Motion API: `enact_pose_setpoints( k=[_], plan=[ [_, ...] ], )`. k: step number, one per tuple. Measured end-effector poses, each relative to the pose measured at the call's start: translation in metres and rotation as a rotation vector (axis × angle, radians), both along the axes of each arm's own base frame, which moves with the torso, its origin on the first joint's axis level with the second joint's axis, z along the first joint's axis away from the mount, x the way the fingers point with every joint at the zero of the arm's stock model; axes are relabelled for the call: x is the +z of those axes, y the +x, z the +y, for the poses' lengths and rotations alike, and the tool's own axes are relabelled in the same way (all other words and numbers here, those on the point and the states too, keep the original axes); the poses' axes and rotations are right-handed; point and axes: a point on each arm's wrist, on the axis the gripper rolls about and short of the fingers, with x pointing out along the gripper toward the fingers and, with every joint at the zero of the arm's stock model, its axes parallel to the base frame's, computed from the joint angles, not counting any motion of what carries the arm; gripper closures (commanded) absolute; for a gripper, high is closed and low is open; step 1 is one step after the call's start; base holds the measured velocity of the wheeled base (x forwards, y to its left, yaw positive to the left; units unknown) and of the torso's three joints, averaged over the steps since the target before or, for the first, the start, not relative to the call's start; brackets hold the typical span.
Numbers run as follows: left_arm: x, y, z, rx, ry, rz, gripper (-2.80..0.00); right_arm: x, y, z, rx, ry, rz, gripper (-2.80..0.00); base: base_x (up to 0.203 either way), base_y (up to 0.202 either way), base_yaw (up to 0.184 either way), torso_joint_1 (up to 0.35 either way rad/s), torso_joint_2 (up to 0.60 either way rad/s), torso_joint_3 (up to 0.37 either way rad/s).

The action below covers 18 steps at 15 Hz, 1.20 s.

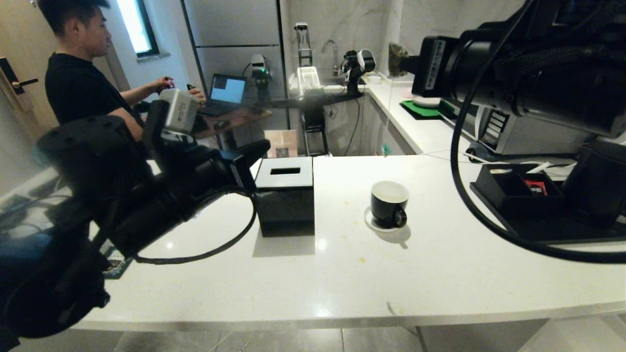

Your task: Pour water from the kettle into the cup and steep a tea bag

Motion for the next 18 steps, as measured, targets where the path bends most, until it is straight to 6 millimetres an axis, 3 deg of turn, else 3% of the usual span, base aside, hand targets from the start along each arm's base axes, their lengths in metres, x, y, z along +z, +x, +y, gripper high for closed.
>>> enact_pose_setpoints(
  k=[8, 9, 18],
  plan=[
    [-0.021, 0.02, -0.038, -0.133, 0.025, 0.031, 0.0, -0.002, 0.001, 0.001, 0.011, -0.006, 0.005, 0.0, 0.0, 0.0, 0.0, 0.0, 0.0, 0.0],
    [-0.02, 0.021, -0.042, -0.139, 0.023, 0.026, -2.8, -0.002, 0.0, 0.001, 0.011, -0.007, 0.004, 0.0, 0.0, 0.0, 0.0, 0.0, 0.0, 0.0],
    [-0.02, 0.024, -0.068, -0.181, 0.061, -0.037, -2.8, -0.003, 0.0, 0.004, 0.017, -0.012, 0.005, 0.0, 0.0, 0.0, 0.0, 0.0, 0.0, 0.0]
  ],
)
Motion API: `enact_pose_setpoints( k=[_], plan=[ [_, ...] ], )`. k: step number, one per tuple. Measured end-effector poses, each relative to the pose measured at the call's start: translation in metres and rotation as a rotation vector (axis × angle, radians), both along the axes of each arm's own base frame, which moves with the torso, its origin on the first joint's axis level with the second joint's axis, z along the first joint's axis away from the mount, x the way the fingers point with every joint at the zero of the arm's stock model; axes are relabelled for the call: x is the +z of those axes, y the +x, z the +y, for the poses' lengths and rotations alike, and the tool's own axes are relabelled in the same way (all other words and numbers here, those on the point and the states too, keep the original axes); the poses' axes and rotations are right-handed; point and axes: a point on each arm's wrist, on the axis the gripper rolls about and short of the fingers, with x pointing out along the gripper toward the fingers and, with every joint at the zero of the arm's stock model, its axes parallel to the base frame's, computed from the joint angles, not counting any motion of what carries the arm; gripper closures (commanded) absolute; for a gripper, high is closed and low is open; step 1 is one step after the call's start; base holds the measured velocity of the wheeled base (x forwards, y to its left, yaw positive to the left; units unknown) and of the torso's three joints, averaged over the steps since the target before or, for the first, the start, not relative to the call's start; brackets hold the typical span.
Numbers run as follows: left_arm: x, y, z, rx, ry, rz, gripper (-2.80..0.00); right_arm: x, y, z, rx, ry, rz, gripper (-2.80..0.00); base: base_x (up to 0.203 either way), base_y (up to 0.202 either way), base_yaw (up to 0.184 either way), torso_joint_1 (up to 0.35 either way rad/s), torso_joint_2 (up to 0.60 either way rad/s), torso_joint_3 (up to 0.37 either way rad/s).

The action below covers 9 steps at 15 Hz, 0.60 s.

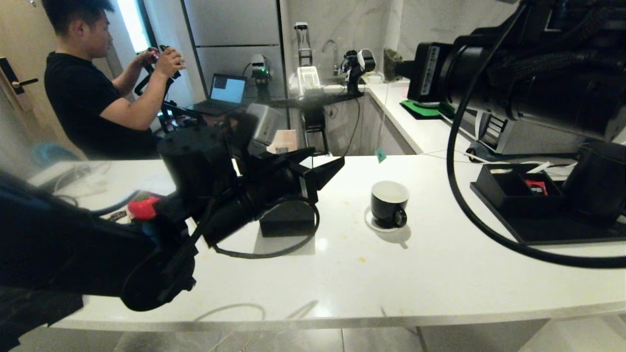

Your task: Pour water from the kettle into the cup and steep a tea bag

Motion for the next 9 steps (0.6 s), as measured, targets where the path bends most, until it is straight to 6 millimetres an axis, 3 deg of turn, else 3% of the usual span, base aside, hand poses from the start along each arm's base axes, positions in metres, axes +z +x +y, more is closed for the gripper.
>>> enact_pose_setpoints(
  k=[9],
  plan=[
    [0.001, -0.011, -0.015, -0.013, 0.009, -0.017, -2.8, 0.001, -0.004, 0.006, 0.022, 0.0, -0.003, 0.0, 0.0, 0.0, 0.0, 0.0, 0.0, 0.0]
  ],
)
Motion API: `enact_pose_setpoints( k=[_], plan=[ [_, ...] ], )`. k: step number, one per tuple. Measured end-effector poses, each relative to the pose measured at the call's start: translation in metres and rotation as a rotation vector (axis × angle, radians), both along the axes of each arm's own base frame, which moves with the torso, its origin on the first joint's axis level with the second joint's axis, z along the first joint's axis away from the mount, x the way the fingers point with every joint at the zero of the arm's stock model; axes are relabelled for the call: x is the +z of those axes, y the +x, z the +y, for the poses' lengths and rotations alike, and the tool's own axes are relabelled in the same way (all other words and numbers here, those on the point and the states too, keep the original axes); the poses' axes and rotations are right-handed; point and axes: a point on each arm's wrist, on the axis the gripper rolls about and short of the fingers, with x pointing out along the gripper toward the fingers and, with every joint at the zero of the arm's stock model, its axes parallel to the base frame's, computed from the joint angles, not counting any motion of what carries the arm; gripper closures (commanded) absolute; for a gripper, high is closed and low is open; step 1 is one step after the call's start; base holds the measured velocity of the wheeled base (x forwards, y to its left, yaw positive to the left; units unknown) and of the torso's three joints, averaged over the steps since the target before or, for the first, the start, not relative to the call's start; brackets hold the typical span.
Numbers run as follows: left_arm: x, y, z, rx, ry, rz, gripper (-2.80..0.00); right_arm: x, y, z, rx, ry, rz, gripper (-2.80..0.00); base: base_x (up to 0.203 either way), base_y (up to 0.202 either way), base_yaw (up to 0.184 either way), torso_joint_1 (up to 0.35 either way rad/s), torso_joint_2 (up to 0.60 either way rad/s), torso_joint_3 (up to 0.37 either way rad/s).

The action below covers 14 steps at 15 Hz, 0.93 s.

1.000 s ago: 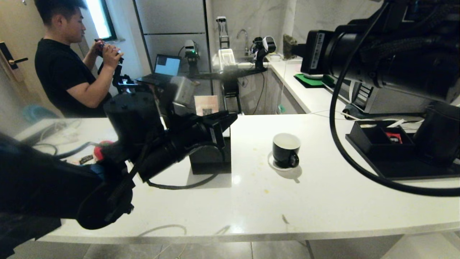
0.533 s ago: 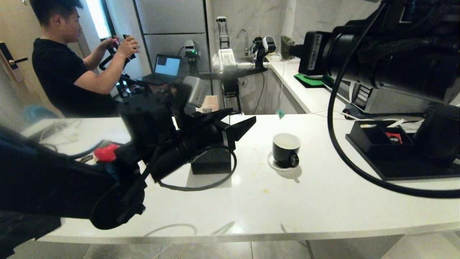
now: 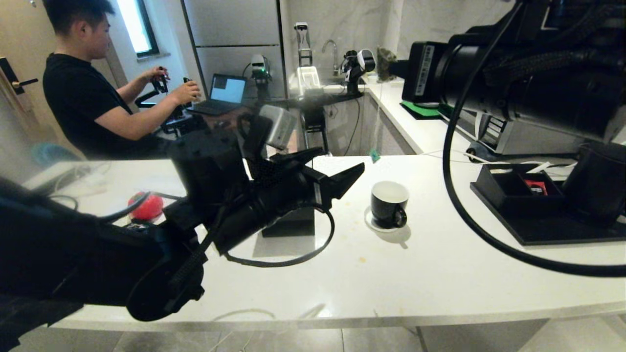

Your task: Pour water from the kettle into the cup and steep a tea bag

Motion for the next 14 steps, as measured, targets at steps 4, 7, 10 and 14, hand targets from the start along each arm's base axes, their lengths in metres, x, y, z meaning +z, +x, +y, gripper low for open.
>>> enact_pose_setpoints(
  k=[4, 7, 10, 14],
  plan=[
    [0.0, -0.005, -0.006, -0.022, 0.001, 0.0, -2.8, -0.001, 0.0, 0.001, 0.015, -0.002, 0.002, 0.0, 0.0, 0.0, 0.0, 0.0, 0.0, 0.0],
    [-0.001, -0.01, -0.011, -0.044, 0.006, 0.002, -2.8, -0.001, -0.001, 0.002, 0.025, -0.003, 0.002, 0.0, 0.0, 0.0, 0.0, 0.0, 0.0, 0.0],
    [-0.001, -0.011, -0.012, -0.044, 0.005, 0.0, -2.8, 0.0, -0.001, 0.002, 0.028, 0.0, -0.001, 0.0, 0.0, 0.0, 0.0, 0.0, 0.0, 0.0],
    [-0.001, -0.007, -0.014, -0.023, 0.005, -0.036, -2.8, 0.001, -0.003, 0.002, 0.041, 0.002, -0.003, 0.0, 0.0, 0.0, 0.0, 0.0, 0.0, 0.0]
  ],
)
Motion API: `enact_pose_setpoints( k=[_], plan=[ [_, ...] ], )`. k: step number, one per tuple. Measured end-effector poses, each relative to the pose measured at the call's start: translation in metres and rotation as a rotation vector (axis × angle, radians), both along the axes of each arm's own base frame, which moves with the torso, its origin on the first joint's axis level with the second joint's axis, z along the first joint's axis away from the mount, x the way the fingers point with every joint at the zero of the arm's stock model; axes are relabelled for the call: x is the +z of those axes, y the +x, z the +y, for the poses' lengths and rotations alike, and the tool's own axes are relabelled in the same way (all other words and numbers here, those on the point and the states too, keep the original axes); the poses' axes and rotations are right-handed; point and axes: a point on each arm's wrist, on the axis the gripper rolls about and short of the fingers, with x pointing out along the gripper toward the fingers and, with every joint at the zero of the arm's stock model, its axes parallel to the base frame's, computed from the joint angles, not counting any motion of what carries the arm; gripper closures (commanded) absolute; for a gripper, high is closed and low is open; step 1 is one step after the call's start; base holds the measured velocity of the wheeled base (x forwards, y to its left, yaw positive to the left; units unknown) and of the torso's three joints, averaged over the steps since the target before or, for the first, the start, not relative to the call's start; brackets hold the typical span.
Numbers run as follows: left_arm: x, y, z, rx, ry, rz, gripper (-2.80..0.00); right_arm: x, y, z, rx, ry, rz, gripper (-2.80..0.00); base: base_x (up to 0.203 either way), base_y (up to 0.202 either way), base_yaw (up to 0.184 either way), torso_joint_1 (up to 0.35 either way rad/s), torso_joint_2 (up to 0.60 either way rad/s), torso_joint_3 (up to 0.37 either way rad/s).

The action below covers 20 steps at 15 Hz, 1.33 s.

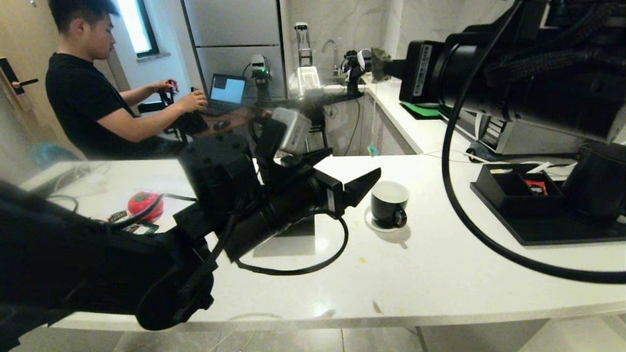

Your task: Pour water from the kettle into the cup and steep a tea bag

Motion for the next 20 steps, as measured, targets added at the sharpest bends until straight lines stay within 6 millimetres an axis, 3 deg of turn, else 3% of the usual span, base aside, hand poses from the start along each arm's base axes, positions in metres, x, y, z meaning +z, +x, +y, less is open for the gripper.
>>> enact_pose_setpoints(
  k=[13, 20],
  plan=[
    [-0.009, 0.022, -0.003, 0.045, 0.017, -0.03, -2.8, 0.003, -0.004, -0.002, 0.007, 0.007, -0.007, 0.0, 0.0, 0.0, 0.0, 0.0, 0.0, 0.0],
    [-0.005, 0.034, -0.012, 0.08, -0.009, -0.053, -2.8, 0.004, -0.007, -0.004, 0.01, 0.008, -0.008, 0.0, 0.0, 0.0, 0.0, 0.0, 0.0, 0.0]
  ],
)
